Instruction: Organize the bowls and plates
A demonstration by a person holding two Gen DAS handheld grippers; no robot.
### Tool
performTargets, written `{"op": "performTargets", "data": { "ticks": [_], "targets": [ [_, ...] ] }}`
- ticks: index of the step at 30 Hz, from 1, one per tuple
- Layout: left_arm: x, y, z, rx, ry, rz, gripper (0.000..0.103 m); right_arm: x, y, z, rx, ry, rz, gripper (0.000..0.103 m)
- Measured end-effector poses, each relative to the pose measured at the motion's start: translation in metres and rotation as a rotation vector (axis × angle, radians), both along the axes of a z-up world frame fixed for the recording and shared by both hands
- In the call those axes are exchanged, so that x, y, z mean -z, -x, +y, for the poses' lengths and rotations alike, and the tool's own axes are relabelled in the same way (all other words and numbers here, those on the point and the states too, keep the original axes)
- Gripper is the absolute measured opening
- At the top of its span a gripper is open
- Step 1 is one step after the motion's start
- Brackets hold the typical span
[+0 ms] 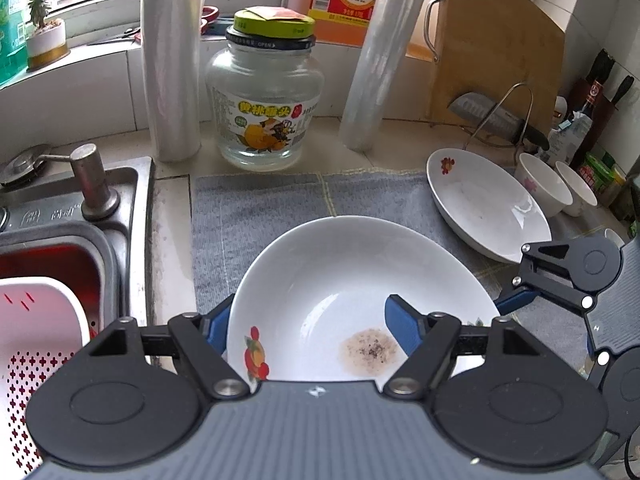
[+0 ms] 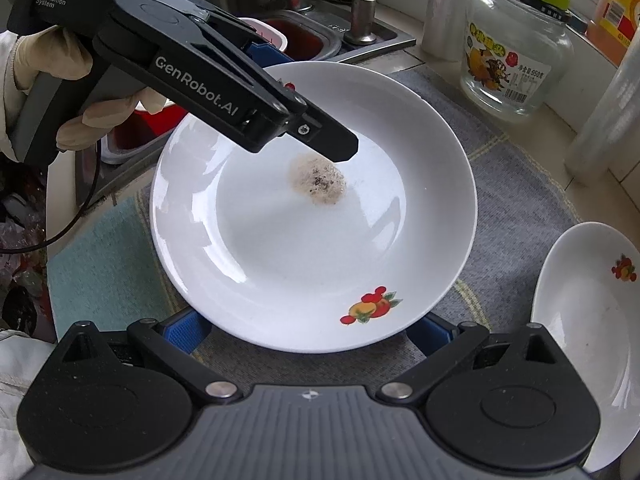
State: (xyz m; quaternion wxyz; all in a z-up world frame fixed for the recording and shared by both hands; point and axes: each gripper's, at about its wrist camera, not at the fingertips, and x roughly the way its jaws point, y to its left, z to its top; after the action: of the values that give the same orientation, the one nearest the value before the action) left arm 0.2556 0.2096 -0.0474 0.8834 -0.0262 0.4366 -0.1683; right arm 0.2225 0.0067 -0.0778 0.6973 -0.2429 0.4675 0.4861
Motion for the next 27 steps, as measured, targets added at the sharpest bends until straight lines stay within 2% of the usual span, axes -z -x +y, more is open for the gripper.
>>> {"op": "performTargets", "data": {
  "ticks": [8, 18, 27],
  "targets": [
    [0.0009, -0.0002, -0.0008, 0.005, -0.004, -0.009, 0.077, -0.0008, 0.0021, -0.0053, 0.027, -0.042, 0.012, 0.103],
    [0.0015, 0.0013, 0.0013, 0.002, 0.01, -0.027, 0.078, -0.0027, 0.0028, -0.003, 0.047, -0.03, 0.009, 0.103],
    [0.0019, 0.0029, -0.0051, 0.023, -0.048, -0.043, 0.078, -0.0022, 0.0054, -0.0027, 0.058, -0.024, 0.01, 0.103]
  ]
}}
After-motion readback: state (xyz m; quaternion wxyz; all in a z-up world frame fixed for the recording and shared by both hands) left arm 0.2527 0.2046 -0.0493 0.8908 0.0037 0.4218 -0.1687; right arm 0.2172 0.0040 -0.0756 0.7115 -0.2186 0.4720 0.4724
